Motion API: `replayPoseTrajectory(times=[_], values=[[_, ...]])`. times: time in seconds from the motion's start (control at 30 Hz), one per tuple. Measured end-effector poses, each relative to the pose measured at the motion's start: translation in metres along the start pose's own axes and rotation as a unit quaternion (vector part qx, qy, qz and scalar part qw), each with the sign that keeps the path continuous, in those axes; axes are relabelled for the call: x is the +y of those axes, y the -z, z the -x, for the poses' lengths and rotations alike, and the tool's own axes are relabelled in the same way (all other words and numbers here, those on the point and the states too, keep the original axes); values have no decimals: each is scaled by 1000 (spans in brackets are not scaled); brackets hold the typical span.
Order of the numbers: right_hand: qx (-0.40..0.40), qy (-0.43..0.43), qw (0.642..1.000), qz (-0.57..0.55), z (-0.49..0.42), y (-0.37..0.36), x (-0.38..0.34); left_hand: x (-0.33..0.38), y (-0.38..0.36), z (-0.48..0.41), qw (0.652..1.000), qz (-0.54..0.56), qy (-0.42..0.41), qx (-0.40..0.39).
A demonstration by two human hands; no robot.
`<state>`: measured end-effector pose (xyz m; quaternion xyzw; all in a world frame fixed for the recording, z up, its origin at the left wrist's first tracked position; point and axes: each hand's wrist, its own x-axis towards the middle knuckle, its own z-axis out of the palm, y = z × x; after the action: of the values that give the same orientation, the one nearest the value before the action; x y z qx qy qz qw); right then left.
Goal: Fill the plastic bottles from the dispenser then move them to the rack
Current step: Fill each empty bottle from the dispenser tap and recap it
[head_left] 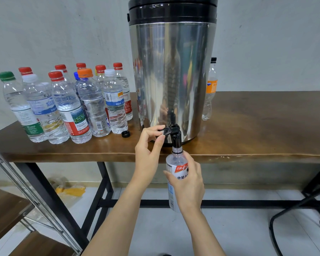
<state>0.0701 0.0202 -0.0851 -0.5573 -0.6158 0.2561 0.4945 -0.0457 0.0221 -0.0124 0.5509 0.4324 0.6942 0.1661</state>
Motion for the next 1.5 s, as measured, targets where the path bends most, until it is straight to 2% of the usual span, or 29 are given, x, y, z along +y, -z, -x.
replayPoseTrajectory(times=[1.5], values=[[-4, -9, 1000, 6, 0, -1, 0, -2, 1, 0, 1000, 1, -7, -2]])
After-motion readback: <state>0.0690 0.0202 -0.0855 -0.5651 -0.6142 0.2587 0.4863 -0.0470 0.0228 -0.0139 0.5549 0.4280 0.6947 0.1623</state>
